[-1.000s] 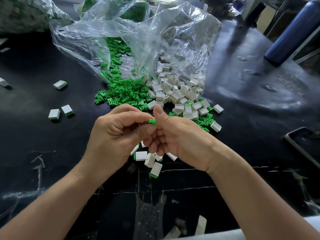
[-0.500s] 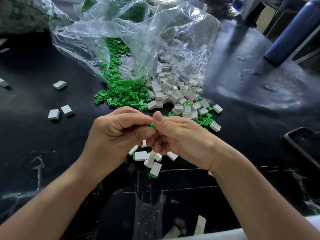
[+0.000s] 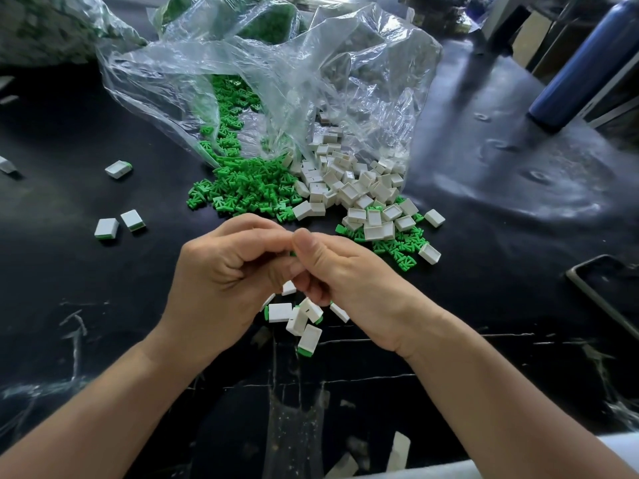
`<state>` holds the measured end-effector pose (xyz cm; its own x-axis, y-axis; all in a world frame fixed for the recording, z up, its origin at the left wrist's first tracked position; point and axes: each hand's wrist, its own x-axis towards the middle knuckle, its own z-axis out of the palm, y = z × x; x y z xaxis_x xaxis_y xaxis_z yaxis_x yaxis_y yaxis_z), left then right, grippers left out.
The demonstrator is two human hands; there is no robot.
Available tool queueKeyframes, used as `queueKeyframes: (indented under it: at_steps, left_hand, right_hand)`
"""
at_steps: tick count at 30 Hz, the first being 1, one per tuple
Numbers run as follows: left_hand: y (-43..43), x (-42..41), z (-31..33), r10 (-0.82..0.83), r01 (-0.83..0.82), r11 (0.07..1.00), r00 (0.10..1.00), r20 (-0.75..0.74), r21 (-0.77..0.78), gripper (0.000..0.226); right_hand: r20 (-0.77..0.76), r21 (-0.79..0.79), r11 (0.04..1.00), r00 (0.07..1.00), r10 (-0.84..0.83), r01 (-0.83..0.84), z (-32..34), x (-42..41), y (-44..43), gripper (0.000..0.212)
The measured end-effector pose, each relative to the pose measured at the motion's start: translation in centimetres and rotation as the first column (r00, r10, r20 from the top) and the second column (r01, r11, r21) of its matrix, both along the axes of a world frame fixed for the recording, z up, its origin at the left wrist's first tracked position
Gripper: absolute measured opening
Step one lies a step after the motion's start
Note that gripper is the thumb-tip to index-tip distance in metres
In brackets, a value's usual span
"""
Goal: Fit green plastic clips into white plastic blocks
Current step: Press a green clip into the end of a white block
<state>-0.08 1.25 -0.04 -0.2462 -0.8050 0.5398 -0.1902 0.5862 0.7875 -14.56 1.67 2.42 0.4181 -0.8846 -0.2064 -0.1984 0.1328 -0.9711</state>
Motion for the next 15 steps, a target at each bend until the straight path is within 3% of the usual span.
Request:
queueKeyframes:
  at_steps: [6,10,12,15]
  left_hand:
    - [0.2,-0.3,0.2,0.003,-0.002,1.000,0.999,-0.034,0.030,0.005]
    - [0.2,-0.5,0.5,0.033,-0.030,0.998,0.998,-0.048,0.058,0.019]
    - [0.1,-0.3,0.5,0.031,-0.022,0.990,0.998,-0.059,0.136,0.016]
    - [0.2,-0.3,0.6,-0.001,0.062,0.947,0.982,-0.190,0.316,0.016]
  right_hand:
    - [0.064,0.077,0.997,0.998,0.012,-0.017,0.2,-0.3,-0.2,0.040]
    - [0.169,0.171,0.983,0.985,0.042,-0.072,0.3,-0.7,-0.5,0.037]
    - [0.191,0.164,0.983,0.980,0.049,-0.081,0.3,-0.8,-0.5,0.030]
    - [0.208,0.174,0.982,0.977,0.037,-0.075,0.3,-1.0,-0.5,0.028]
